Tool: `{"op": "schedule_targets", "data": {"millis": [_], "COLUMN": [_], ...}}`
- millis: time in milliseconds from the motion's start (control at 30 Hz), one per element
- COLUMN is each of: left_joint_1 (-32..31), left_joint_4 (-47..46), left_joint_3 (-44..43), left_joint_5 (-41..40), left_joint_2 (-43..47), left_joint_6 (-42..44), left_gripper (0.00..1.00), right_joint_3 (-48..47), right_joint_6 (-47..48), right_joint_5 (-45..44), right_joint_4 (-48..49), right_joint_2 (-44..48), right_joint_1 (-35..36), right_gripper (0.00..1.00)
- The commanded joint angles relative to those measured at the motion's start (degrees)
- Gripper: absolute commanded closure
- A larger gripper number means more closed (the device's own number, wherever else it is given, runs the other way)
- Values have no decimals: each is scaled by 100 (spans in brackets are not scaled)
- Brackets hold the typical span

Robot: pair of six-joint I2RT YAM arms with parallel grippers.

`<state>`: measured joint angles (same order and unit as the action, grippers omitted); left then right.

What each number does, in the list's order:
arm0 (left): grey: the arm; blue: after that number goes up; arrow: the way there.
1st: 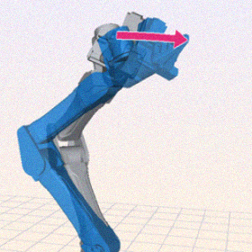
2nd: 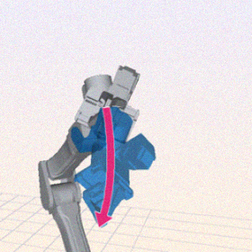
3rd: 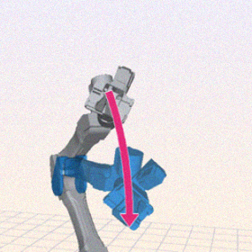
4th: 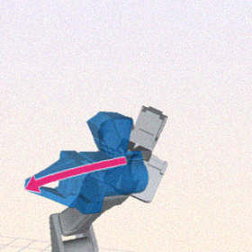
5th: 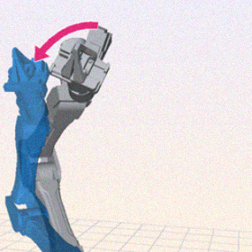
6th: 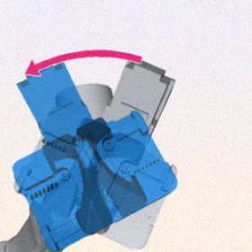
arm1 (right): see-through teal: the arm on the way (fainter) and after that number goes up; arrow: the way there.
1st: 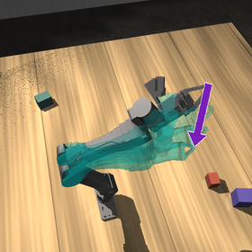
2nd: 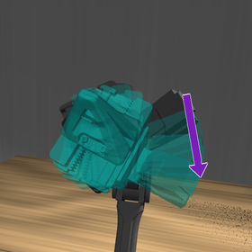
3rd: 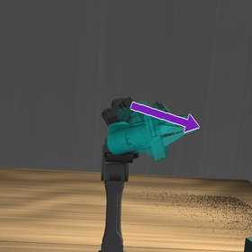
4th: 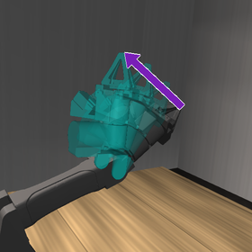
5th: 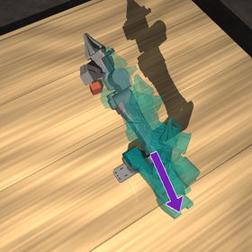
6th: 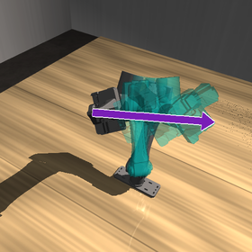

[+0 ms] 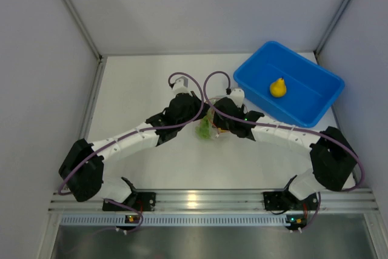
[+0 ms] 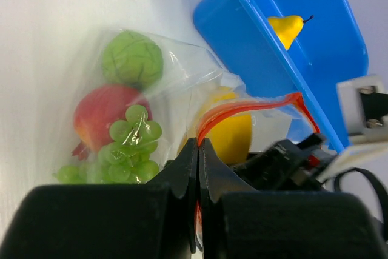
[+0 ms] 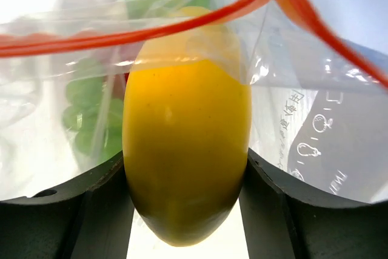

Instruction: Open the zip-top bag and remove the fake food

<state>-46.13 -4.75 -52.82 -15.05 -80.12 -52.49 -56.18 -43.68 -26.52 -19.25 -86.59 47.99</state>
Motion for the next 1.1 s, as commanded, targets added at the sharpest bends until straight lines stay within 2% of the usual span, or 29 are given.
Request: {"op": "schedule_targets", "data": {"millis": [0, 200, 400, 600, 800, 867, 1067], "left_joint_1": [16, 16, 51, 122, 148, 148, 157], "left_joint_4": [-289, -281, -272, -175, -87, -26, 220], "left_joint_3": [-238, -203, -203, -203, -115, -97, -9], "left_joint_5": [-33, -156, -147, -165, -156, -148, -139], "left_joint_2": [-30, 49, 5, -22, 154, 224, 628], "left_joint_6": [116, 239, 274, 327, 424, 476, 599], "left_gripper": [100, 100, 100, 100, 100, 100, 100], "right_joint_3": [-393, -359, -471, -1165, -1474, -1466, -1887], "right_joint_6": [403, 1396, 1748, 2319, 2830, 2987, 2902], "right_joint_5": [-161, 340, 428, -282, -758, -714, -126], "right_joint_4": [-202, 130, 176, -562, -809, -765, -1265], "right_joint_2": [396, 950, 1653, 2286, 2524, 2445, 1322], "right_joint_1": [167, 334, 334, 229, -1009, -1685, -3452], "right_gripper": [58, 59, 61, 60, 59, 58, 55]}}
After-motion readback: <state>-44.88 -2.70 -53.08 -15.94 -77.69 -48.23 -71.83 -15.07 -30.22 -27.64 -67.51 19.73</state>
